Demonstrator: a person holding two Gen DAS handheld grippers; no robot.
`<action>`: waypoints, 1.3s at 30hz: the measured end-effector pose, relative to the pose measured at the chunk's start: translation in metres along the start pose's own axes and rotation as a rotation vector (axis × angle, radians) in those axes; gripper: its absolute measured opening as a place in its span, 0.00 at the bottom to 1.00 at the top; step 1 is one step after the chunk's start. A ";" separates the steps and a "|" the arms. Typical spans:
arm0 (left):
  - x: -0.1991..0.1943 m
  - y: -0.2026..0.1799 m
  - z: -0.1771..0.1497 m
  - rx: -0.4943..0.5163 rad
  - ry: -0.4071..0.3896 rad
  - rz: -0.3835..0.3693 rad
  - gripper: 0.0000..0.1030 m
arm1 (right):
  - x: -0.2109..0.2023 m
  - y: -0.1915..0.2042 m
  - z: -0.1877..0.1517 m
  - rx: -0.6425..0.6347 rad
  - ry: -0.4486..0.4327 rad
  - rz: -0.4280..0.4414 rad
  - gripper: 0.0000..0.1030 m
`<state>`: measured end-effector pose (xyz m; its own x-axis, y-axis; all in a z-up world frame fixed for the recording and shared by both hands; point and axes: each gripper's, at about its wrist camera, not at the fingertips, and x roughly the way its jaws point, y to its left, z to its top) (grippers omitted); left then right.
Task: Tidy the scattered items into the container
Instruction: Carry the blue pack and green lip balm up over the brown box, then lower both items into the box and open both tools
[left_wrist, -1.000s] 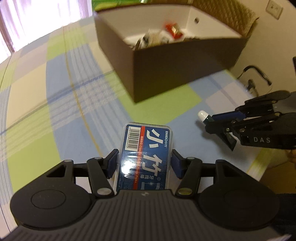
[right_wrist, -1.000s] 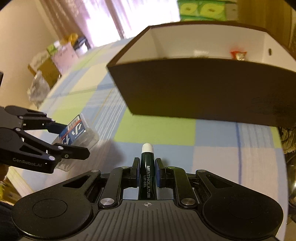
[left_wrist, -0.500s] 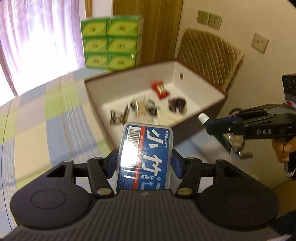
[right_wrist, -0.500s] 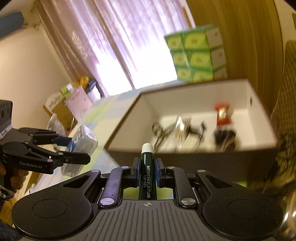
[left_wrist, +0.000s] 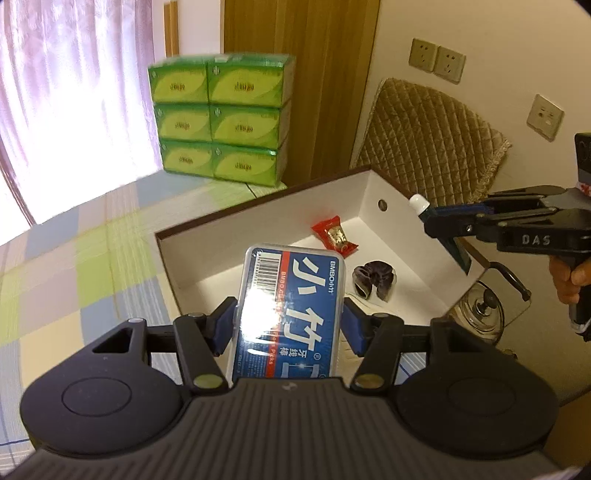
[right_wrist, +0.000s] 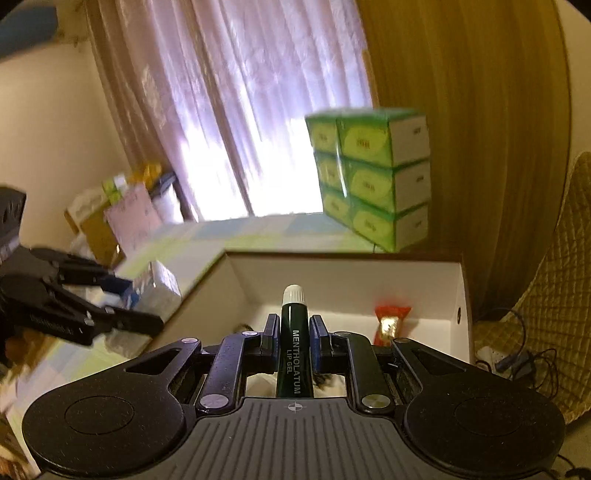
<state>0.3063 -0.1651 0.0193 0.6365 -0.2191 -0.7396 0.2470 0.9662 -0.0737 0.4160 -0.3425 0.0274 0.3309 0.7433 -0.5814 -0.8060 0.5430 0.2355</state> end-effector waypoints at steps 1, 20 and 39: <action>0.007 0.003 0.000 -0.004 0.012 0.000 0.53 | 0.007 -0.005 -0.002 -0.013 0.021 -0.002 0.18; 0.103 0.008 -0.013 0.081 0.350 -0.055 0.53 | 0.094 -0.036 -0.032 -0.192 0.508 0.126 0.18; 0.114 -0.003 -0.014 0.296 0.418 -0.004 0.51 | 0.108 -0.034 -0.031 -0.186 0.574 0.143 0.18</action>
<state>0.3677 -0.1906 -0.0742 0.3031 -0.0909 -0.9486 0.4838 0.8723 0.0711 0.4638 -0.2931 -0.0675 -0.0619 0.4471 -0.8923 -0.9121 0.3377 0.2325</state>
